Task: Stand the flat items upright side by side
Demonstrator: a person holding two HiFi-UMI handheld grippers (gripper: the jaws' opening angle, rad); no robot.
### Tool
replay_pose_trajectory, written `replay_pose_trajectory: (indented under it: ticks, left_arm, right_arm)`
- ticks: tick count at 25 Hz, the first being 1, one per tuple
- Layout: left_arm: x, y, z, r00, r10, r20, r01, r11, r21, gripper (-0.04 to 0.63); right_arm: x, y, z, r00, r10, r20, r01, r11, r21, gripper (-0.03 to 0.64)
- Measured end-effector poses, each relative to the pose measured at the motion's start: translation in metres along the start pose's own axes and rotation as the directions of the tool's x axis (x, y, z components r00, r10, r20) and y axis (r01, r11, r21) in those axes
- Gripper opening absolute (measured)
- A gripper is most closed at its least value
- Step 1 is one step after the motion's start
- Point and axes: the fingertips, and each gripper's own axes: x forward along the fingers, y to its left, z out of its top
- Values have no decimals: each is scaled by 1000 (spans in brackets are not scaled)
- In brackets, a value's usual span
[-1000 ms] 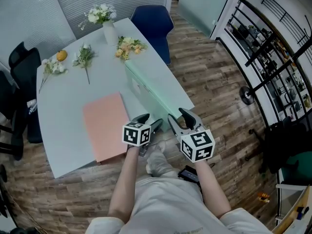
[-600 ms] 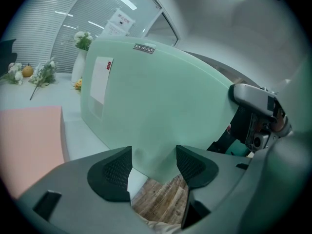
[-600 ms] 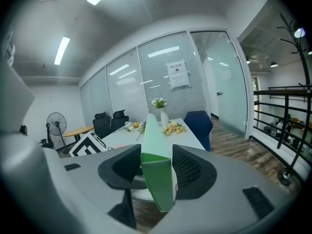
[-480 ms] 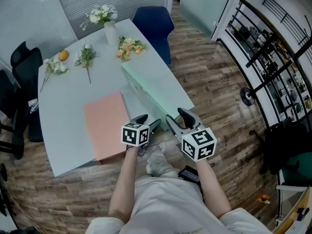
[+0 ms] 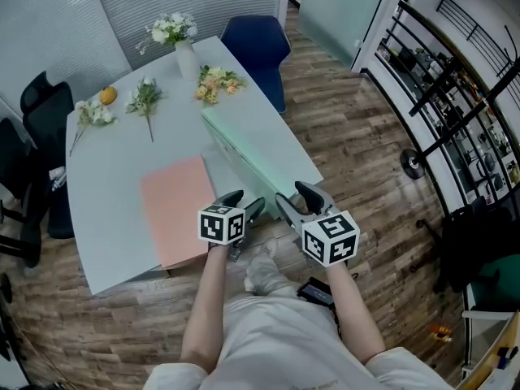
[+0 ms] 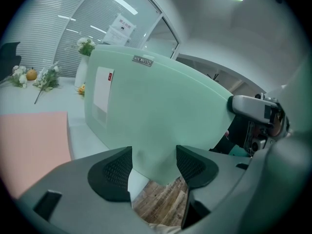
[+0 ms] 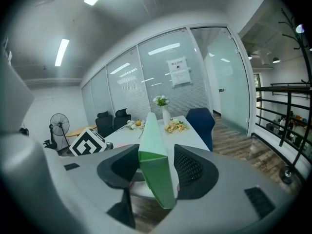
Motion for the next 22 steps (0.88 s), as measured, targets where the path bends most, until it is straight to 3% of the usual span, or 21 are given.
replay_pose_trajectory:
  ticks: [12, 22]
  left_arm:
    - [-21, -1, 21, 997, -12, 74, 11, 1000, 14, 273]
    - [-36, 6, 53, 991, -19, 129, 14, 999, 41, 275]
  right_arm:
    - [0, 6, 8, 999, 39, -31, -38, 999, 34, 227]
    - [19, 16, 49, 991, 124, -56, -123, 992, 21, 229]
